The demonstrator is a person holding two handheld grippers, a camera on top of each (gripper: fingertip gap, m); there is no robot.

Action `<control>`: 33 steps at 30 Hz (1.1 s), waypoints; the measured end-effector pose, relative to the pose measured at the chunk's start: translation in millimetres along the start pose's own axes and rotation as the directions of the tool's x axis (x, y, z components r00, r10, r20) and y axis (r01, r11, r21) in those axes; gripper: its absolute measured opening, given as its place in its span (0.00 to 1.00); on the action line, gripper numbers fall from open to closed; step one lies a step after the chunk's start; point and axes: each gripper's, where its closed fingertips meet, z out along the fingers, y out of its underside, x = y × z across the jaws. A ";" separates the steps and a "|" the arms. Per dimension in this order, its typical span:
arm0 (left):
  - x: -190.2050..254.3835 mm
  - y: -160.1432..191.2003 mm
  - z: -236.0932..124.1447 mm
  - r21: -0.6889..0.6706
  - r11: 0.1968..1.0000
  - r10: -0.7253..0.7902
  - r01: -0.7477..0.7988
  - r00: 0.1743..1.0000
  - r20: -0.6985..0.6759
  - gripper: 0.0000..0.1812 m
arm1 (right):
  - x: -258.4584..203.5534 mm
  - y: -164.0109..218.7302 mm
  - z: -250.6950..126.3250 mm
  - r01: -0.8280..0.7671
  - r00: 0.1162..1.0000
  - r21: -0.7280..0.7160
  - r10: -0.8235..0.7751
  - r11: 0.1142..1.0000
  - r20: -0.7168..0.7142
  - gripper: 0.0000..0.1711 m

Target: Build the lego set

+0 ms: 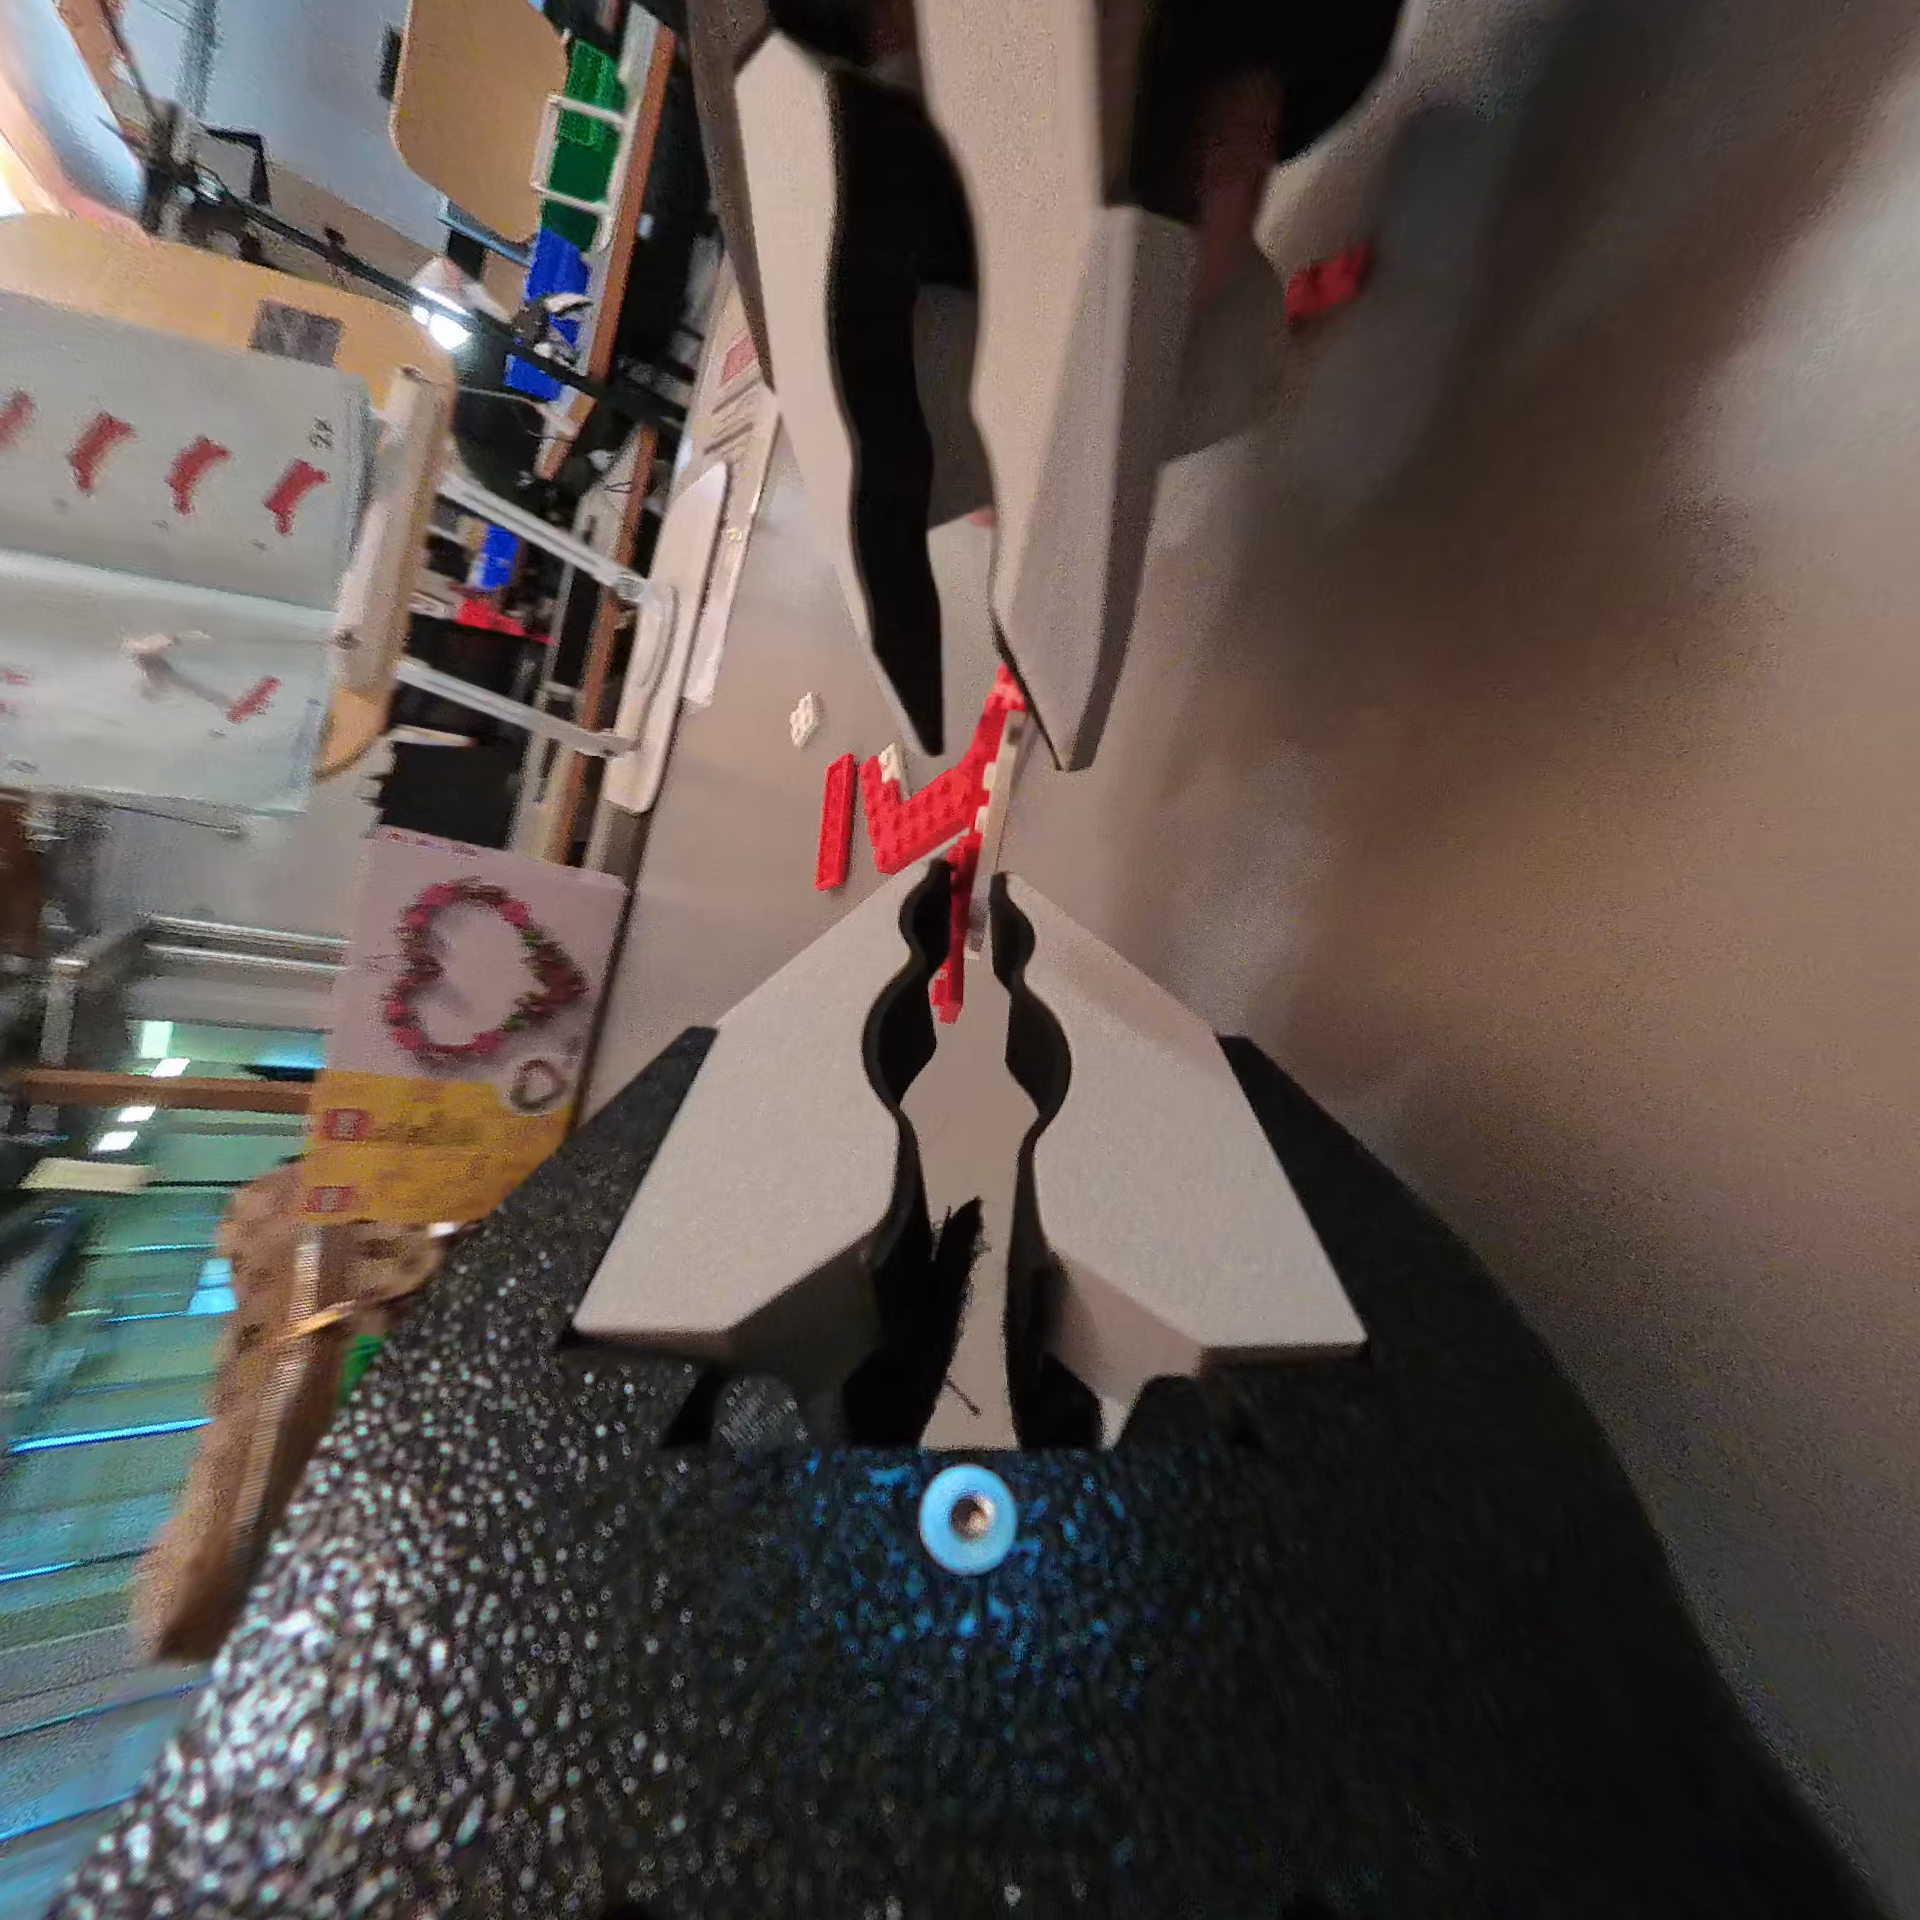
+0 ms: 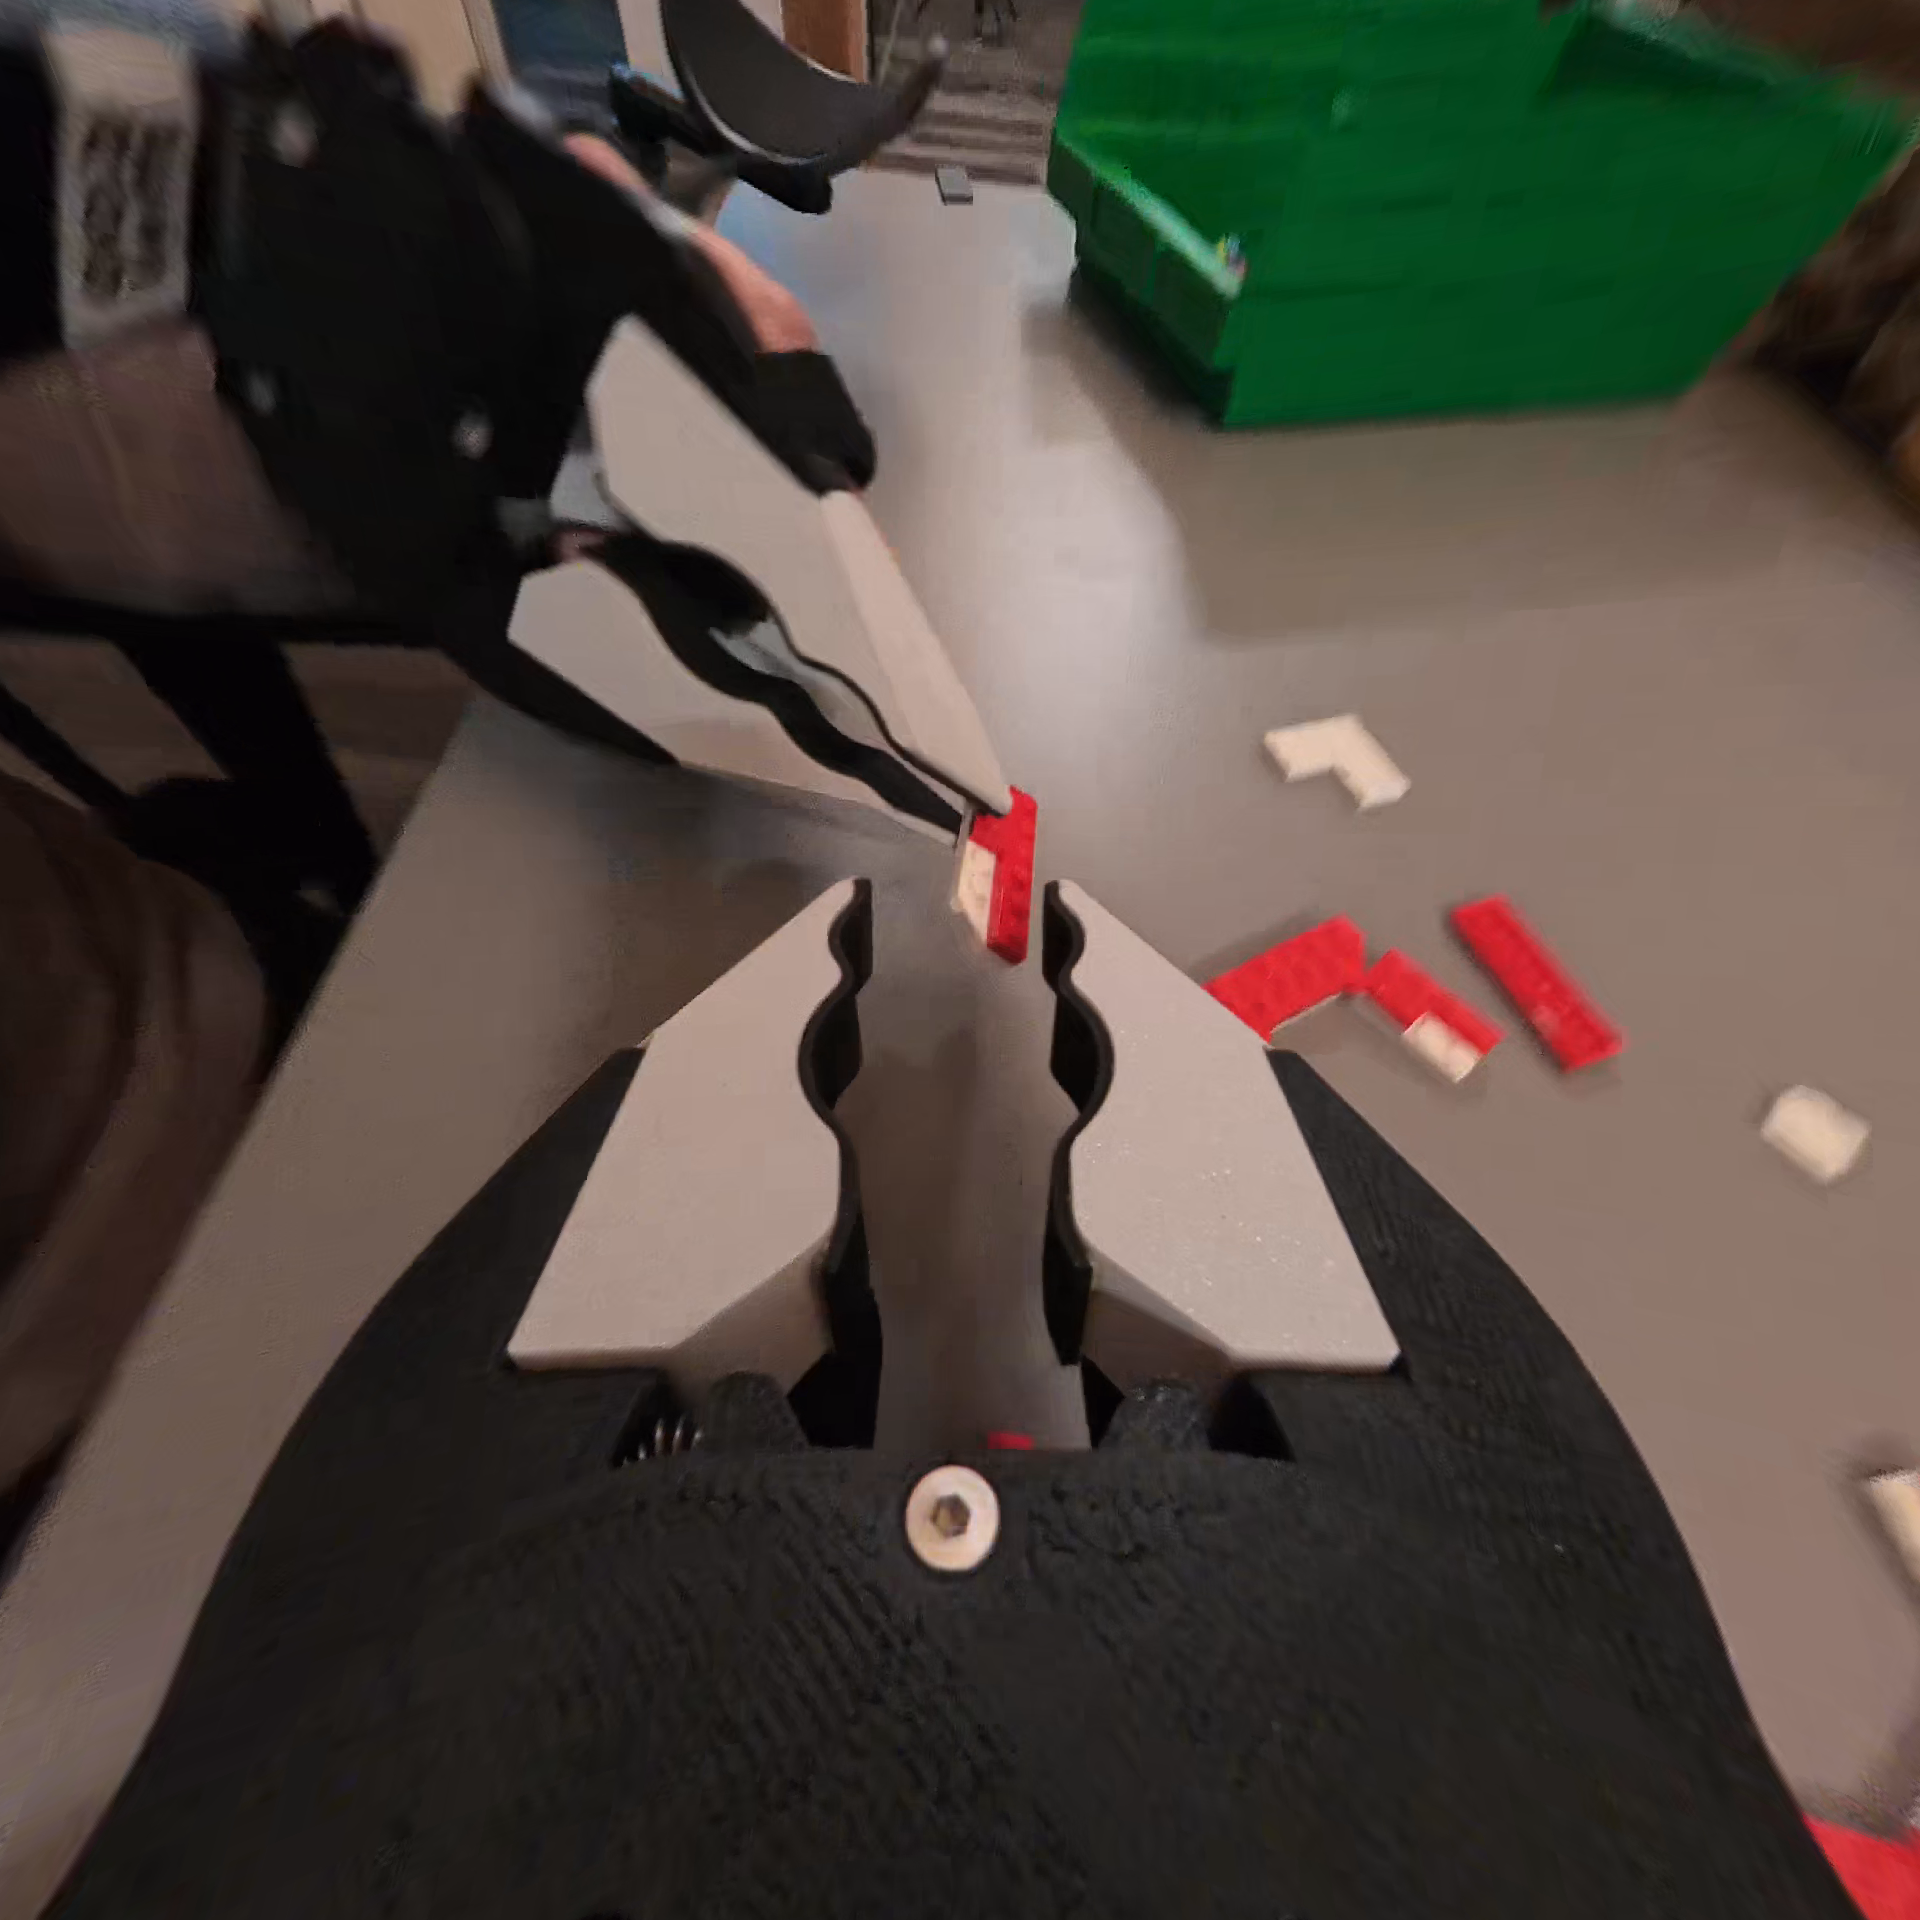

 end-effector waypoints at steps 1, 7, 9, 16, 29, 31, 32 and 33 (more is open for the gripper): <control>-0.5 -1.0 -1.3 0.022 0.999 -0.049 0.050 0.999 -0.021 0.03 | -1.4 -3.2 0.3 0.104 0.994 0.004 -0.104 0.995 -0.032 0.19; 3.0 -10.9 -9.6 0.116 0.965 -0.216 0.236 0.963 -0.162 0.03 | -7.1 -3.1 7.3 0.465 0.872 -0.078 -0.471 0.882 -0.135 0.16; 3.6 -13.5 -11.3 0.132 0.954 -0.242 0.268 0.952 -0.186 0.03 | -7.5 -4.0 6.7 0.492 0.855 -0.080 -0.499 0.867 -0.143 0.12; 11.9 -17.3 -12.0 0.142 0.942 -0.261 0.305 0.929 -0.263 0.03 | -14.1 -2.1 5.6 0.505 0.854 -0.069 -0.510 0.860 -0.102 0.04; 14.3 -18.4 -13.2 0.159 0.935 -0.265 0.317 0.923 -0.279 0.03 | -17.4 -0.6 4.7 0.463 0.880 -0.108 -0.471 0.880 -0.059 0.03; 14.0 -17.9 -12.6 0.159 0.940 -0.255 0.303 0.930 -0.265 0.03 | -16.8 -0.3 4.9 0.453 0.885 -0.111 -0.461 0.884 -0.059 0.03; 14.3 -17.8 -12.3 0.160 0.942 -0.249 0.296 0.934 -0.257 0.03 | -16.6 0.0 5.1 0.446 0.889 -0.113 -0.454 0.888 -0.057 0.03; 14.2 -17.8 -12.0 0.162 0.944 -0.243 0.288 0.938 -0.247 0.03 | -16.5 0.3 4.9 0.439 0.893 -0.114 -0.447 0.891 -0.056 0.03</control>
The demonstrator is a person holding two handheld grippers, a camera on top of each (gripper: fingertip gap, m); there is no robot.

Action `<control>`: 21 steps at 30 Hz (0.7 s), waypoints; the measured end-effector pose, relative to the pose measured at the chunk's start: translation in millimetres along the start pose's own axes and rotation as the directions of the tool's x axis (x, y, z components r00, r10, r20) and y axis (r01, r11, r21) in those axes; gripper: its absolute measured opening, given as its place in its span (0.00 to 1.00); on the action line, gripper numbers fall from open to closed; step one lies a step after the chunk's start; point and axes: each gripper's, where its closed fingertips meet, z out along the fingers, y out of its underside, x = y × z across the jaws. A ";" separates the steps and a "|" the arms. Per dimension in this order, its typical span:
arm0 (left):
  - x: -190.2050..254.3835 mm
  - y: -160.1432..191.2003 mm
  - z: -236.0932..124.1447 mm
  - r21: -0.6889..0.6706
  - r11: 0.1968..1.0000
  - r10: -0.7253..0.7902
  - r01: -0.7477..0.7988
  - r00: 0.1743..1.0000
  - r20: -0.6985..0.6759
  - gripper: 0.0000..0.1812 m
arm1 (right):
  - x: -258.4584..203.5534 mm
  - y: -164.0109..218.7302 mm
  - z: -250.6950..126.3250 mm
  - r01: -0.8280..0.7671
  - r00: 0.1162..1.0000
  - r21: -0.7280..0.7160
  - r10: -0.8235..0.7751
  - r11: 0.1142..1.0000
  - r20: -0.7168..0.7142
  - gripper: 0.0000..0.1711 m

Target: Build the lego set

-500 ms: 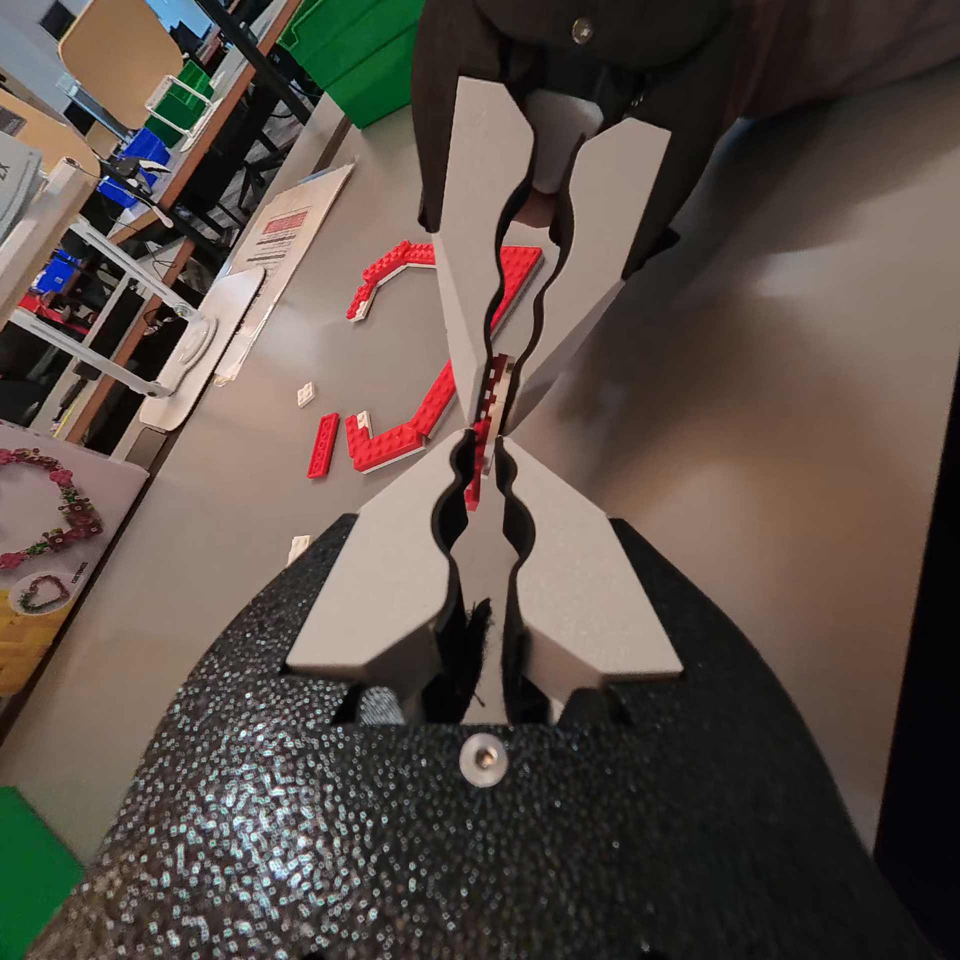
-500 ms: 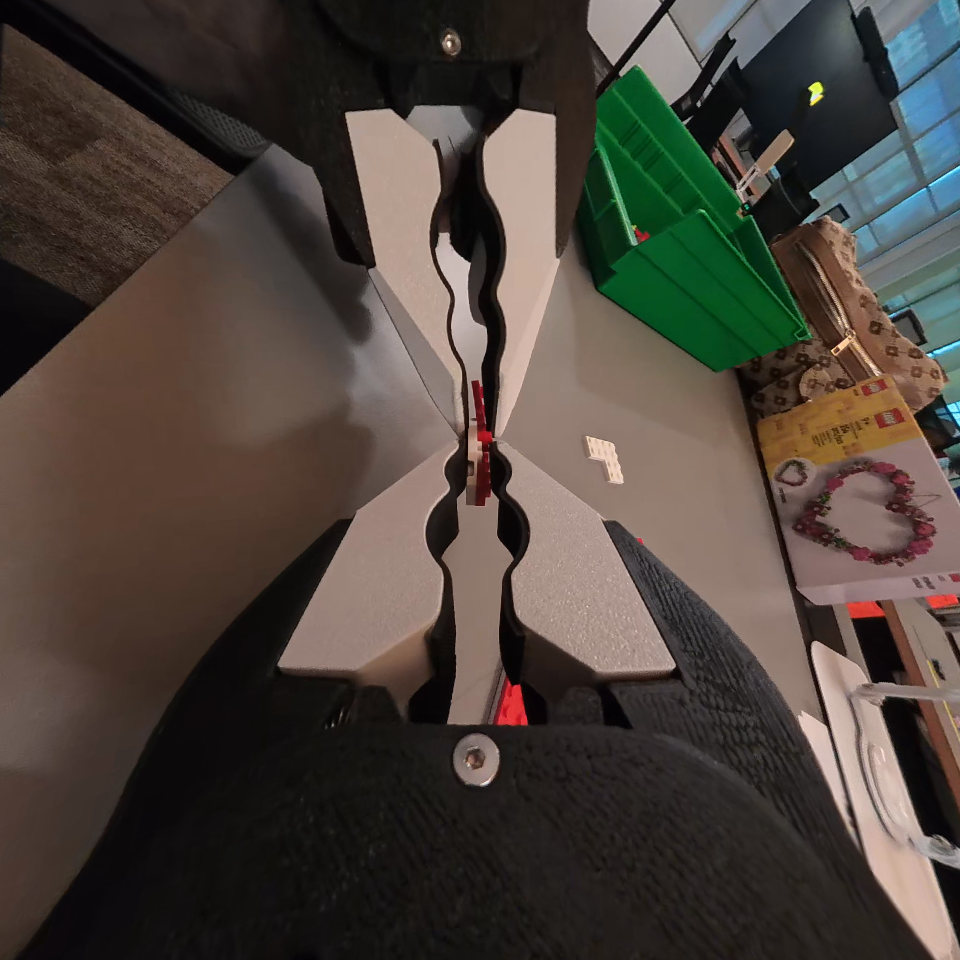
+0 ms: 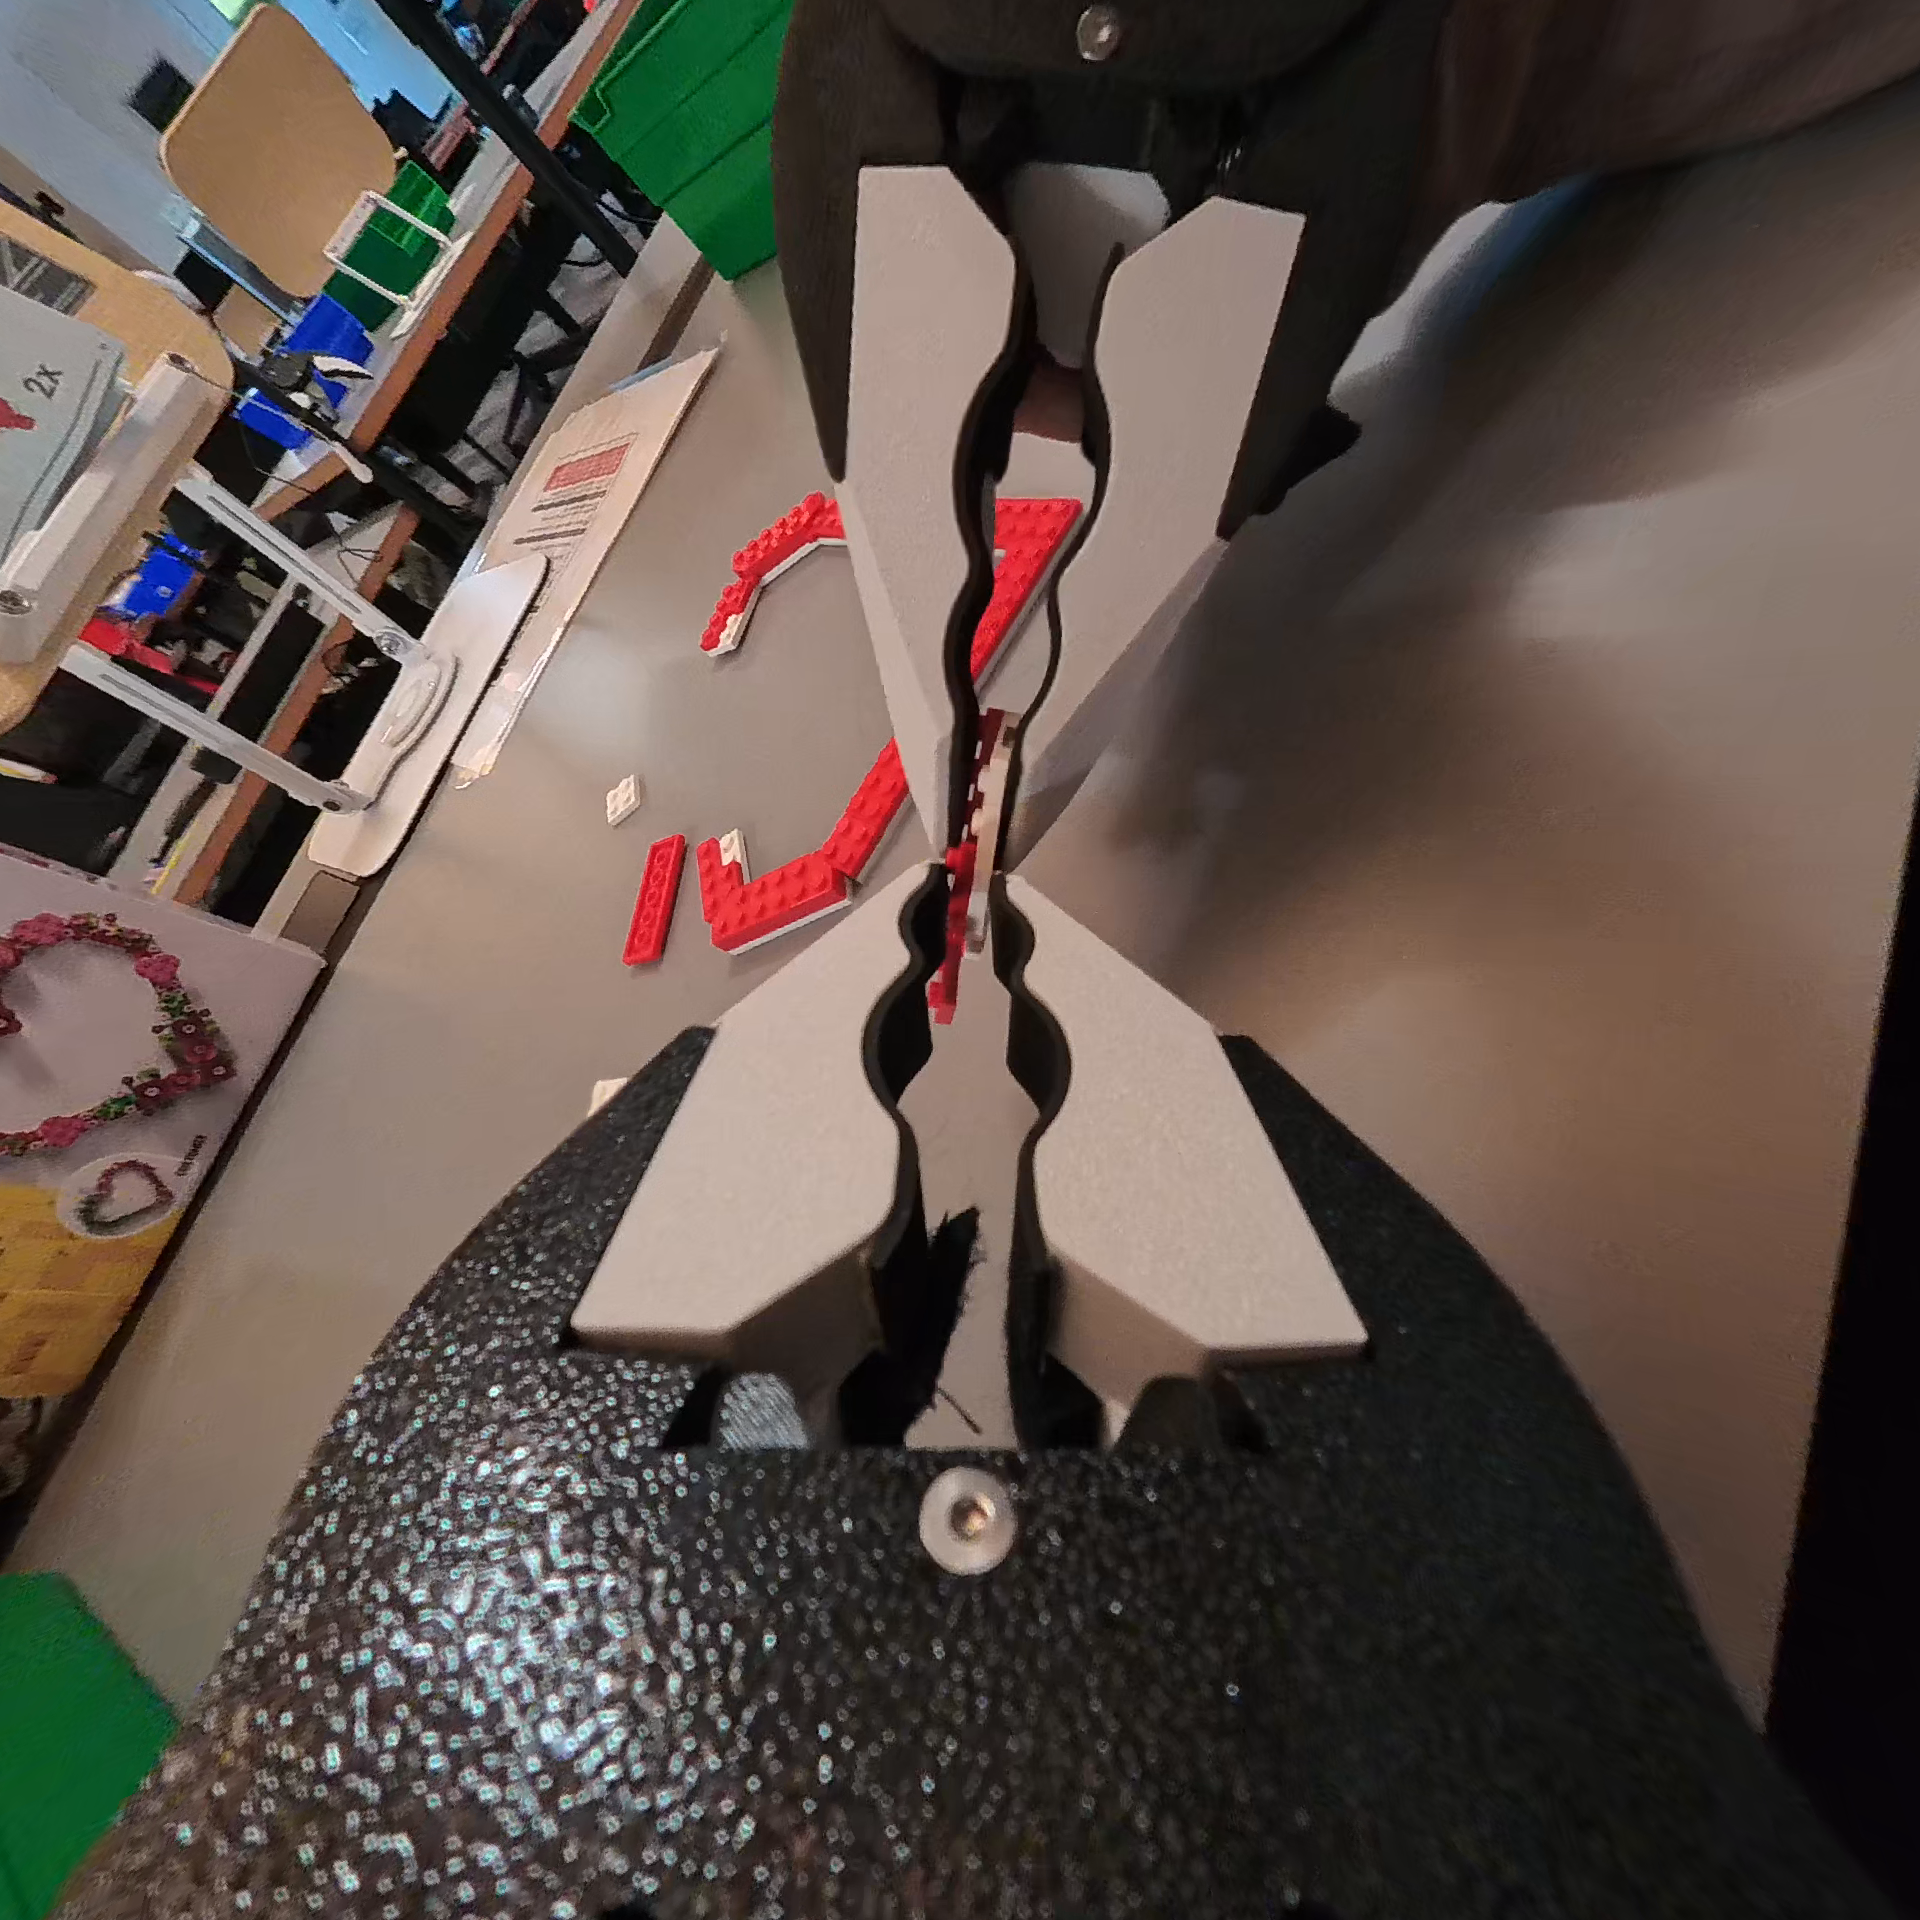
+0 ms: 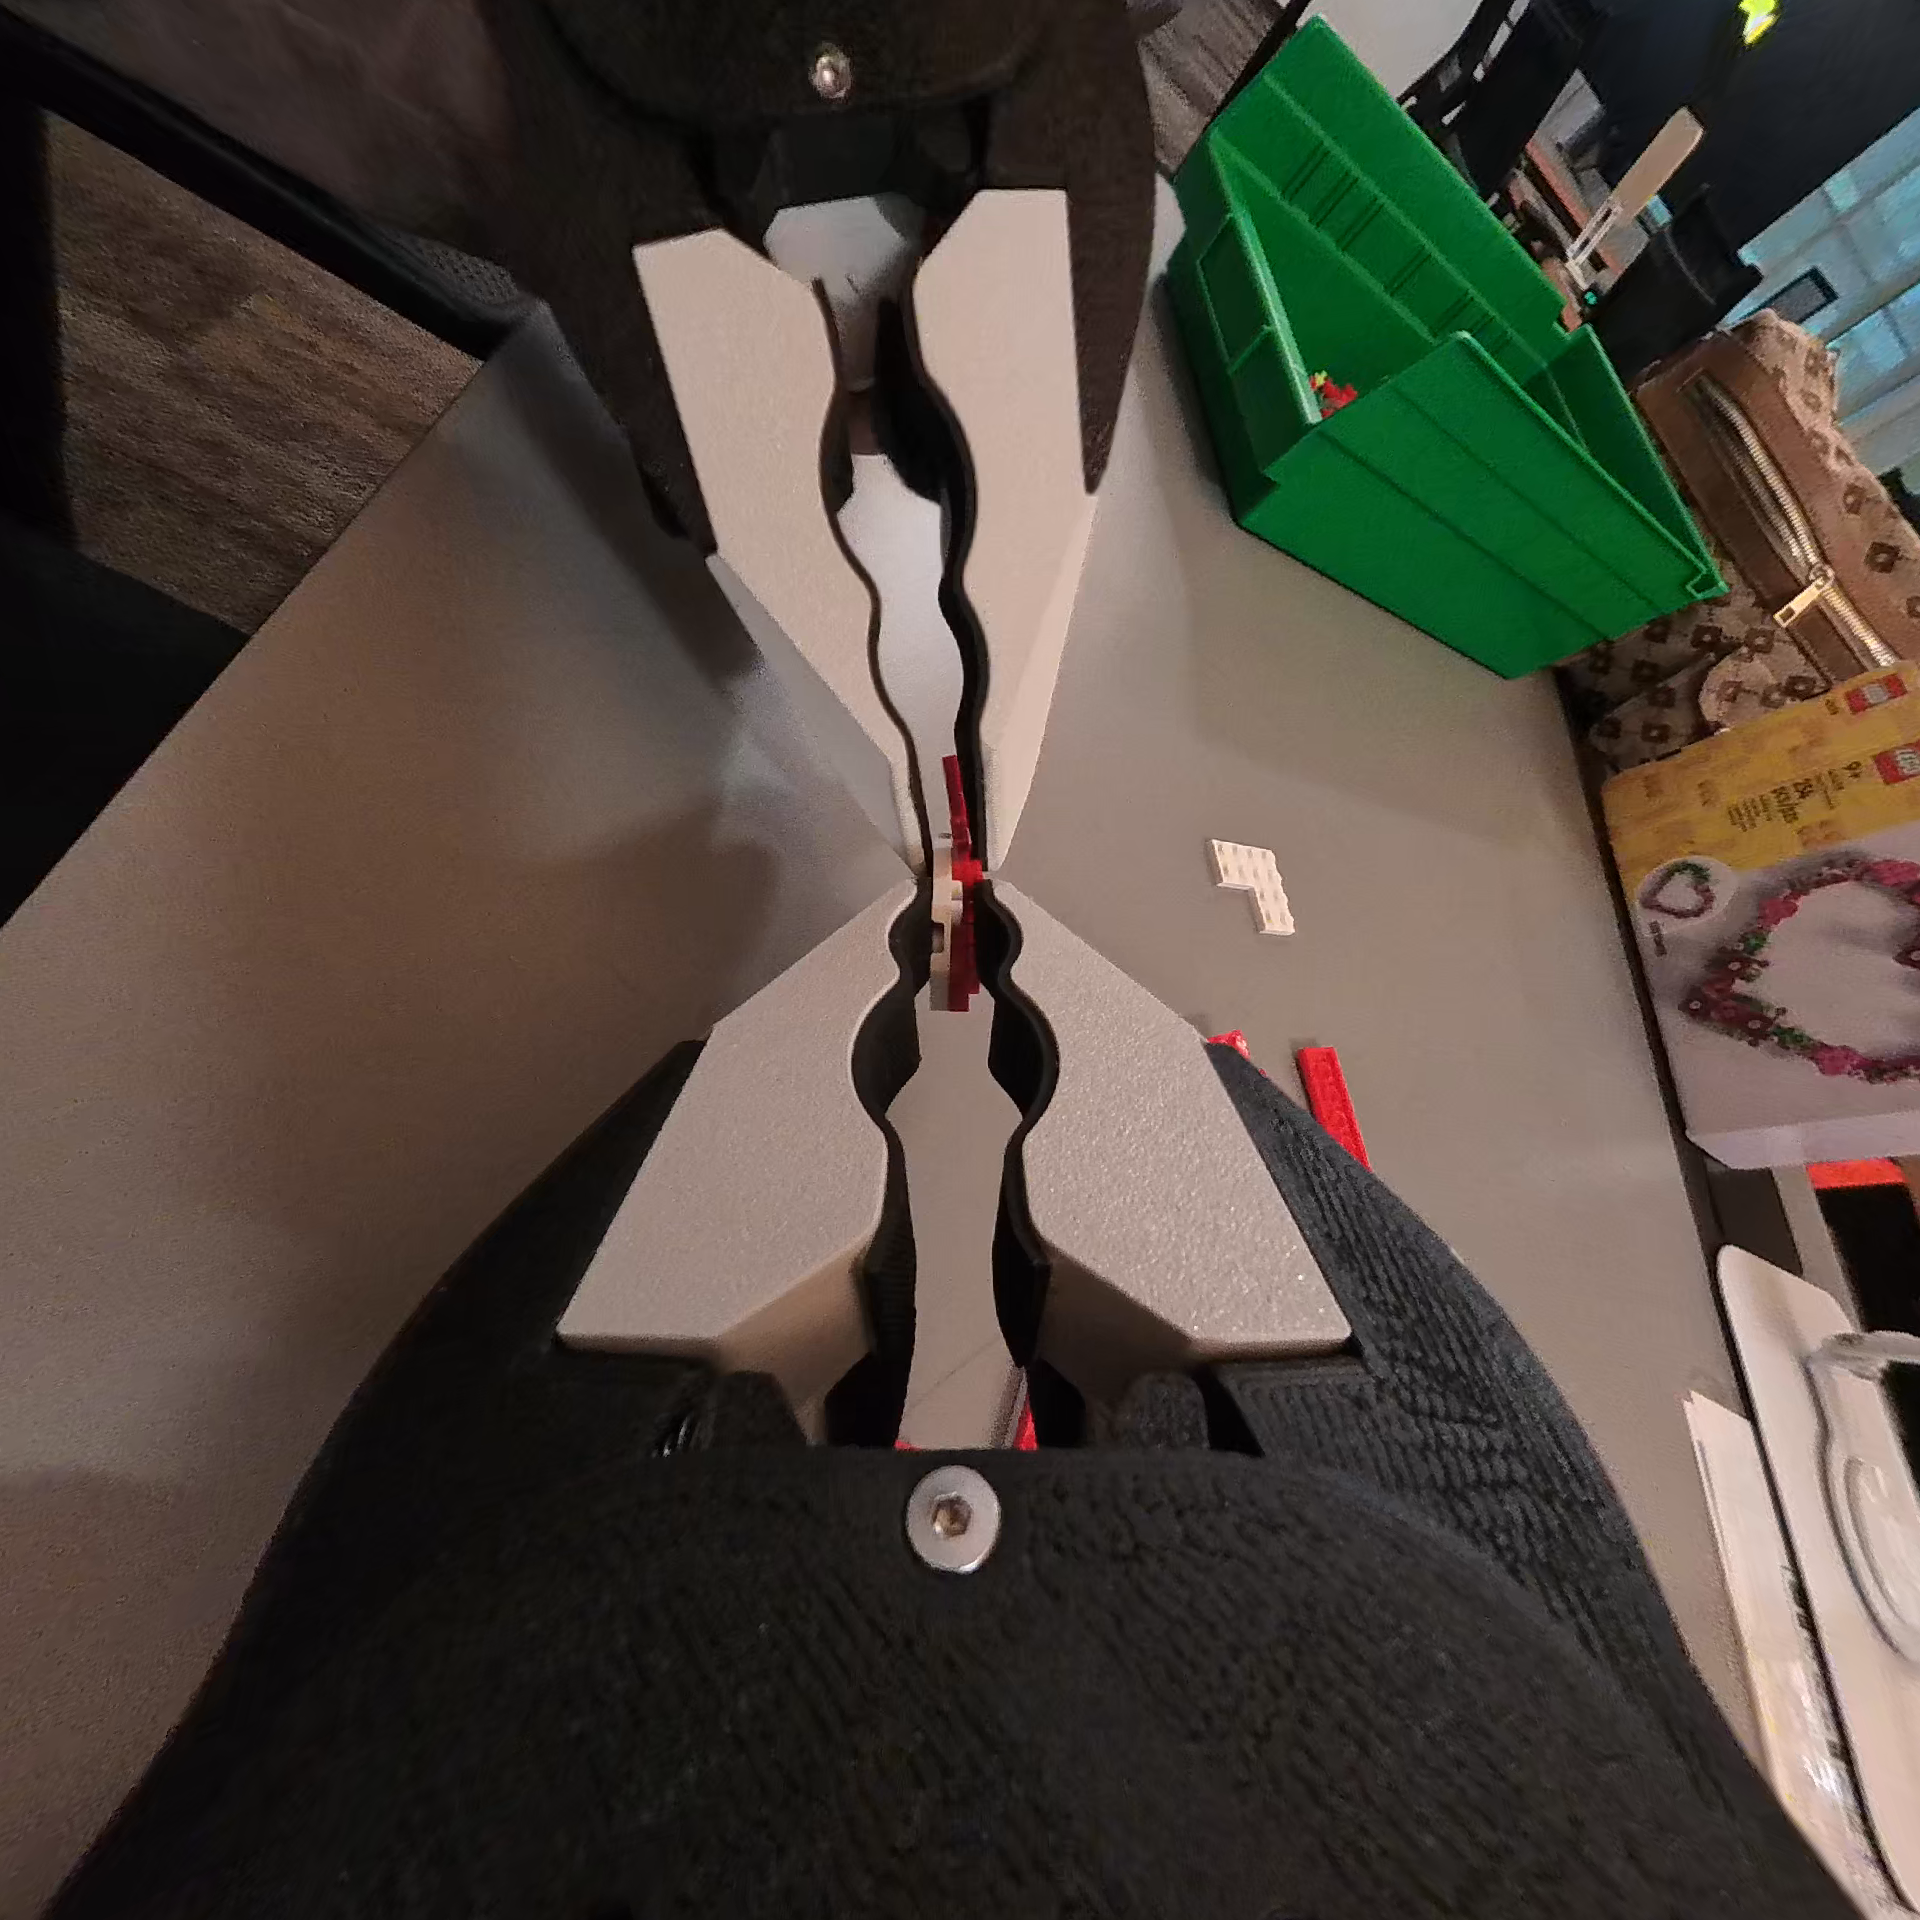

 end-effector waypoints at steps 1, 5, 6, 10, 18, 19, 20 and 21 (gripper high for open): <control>-0.7 -0.3 0.3 -0.001 1.000 0.009 -0.009 1.000 0.013 0.03 | 0.6 0.0 -0.2 -0.008 1.000 0.002 0.008 1.000 -0.001 0.04; -3.2 -2.5 3.0 -0.024 0.996 0.087 -0.086 0.993 0.084 0.04 | 3.9 0.7 -2.7 -0.059 0.998 0.020 0.059 0.998 0.003 0.03; -3.4 -2.1 4.0 -0.039 0.993 0.115 -0.112 0.989 0.097 0.04 | 4.0 1.8 -2.8 -0.065 0.998 0.019 0.065 0.998 0.005 0.03; -4.6 5.5 6.3 -0.099 0.983 0.163 -0.152 0.980 0.116 0.14 | 6.3 5.9 -3.3 -0.077 0.997 0.010 0.077 0.997 -0.003 0.03; -3.7 5.5 3.0 -0.089 0.978 0.198 -0.189 0.974 0.106 0.06 | 2.3 -1.0 -6.3 -0.073 0.997 0.065 0.071 0.995 0.028 0.03; -3.1 5.7 2.7 -0.090 0.977 0.203 -0.194 0.974 0.101 0.05 | 1.9 -1.5 -6.3 -0.069 0.997 0.068 0.067 0.995 0.028 0.03; -2.2 6.1 2.4 -0.094 0.976 0.203 -0.194 0.975 0.090 0.04 | 1.3 -1.7 -6.1 -0.064 0.998 0.070 0.062 0.996 0.029 0.03; -1.8 6.5 2.0 -0.098 0.977 0.197 -0.189 0.977 0.081 0.04 | 1.0 -2.0 -5.8 -0.054 0.998 0.072 0.052 0.996 0.026 0.03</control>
